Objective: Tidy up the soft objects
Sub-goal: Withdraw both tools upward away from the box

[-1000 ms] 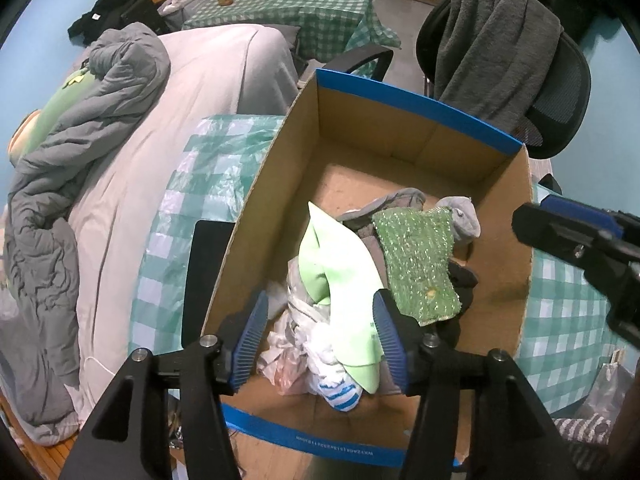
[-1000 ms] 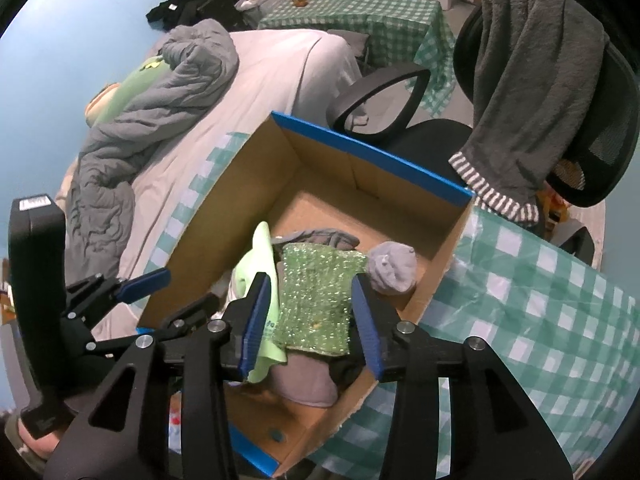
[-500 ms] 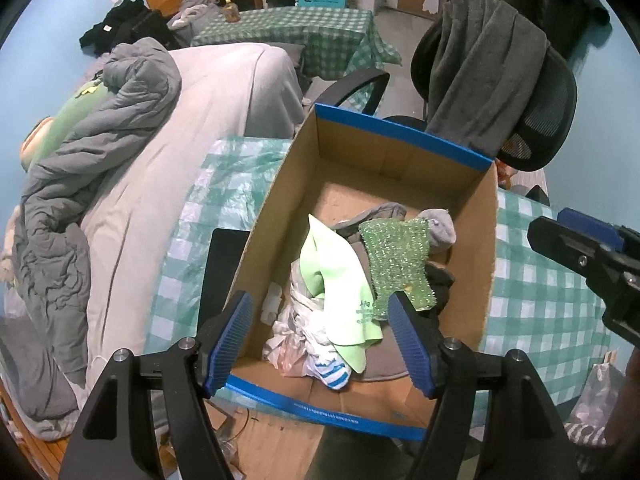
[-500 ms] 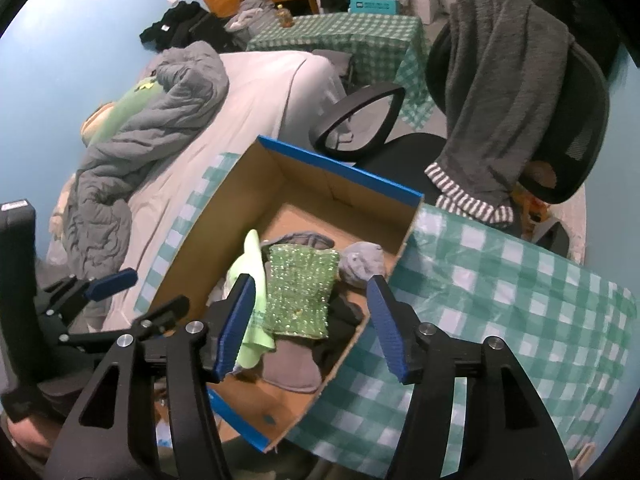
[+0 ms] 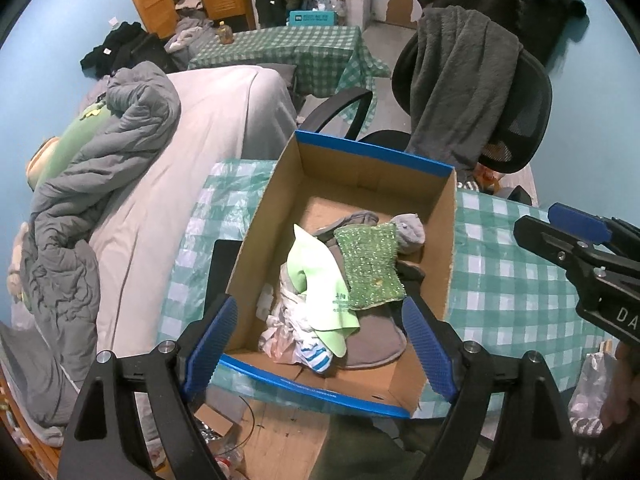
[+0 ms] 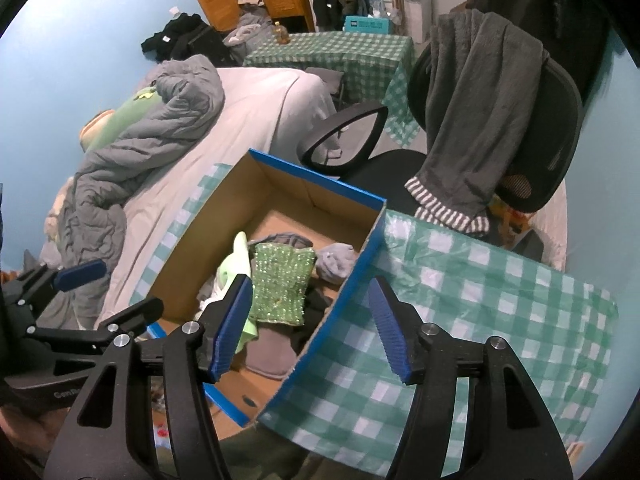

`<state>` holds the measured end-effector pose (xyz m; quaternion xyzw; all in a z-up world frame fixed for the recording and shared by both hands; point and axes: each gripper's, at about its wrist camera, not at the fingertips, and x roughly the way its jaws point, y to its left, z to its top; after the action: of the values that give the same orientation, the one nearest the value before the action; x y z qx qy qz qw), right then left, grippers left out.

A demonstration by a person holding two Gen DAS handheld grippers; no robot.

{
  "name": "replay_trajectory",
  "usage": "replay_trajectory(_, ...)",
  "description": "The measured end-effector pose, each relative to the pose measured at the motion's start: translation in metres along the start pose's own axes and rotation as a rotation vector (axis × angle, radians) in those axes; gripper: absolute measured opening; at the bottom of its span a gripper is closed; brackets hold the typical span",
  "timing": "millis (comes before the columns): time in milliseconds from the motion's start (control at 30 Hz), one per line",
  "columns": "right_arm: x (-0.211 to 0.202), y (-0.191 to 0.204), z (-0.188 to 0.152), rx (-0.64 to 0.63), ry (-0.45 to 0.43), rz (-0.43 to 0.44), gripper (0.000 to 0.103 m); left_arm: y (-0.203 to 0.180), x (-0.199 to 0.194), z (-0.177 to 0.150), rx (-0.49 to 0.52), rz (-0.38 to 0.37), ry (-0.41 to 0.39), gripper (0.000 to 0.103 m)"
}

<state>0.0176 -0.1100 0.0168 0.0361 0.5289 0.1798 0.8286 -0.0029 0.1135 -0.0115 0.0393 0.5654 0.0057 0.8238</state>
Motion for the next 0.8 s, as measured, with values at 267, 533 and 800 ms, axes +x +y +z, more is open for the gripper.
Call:
replay_trajectory(267, -0.025, -0.006, -0.001, -0.018, -0.034, -0.016, 0.062, -0.009, -0.016, -0.004, -0.006, 0.017, -0.023, 0.086)
replay_trajectory(533, -0.039, -0.017, -0.005, -0.013, -0.044, -0.020, 0.063, -0.020, -0.027, -0.002, -0.009, 0.023, -0.036, 0.086)
replay_trajectory(800, -0.042, -0.028, -0.009, 0.000, -0.038, -0.018, 0.063, -0.026, -0.032, -0.003, -0.018, 0.027, -0.043, 0.086)
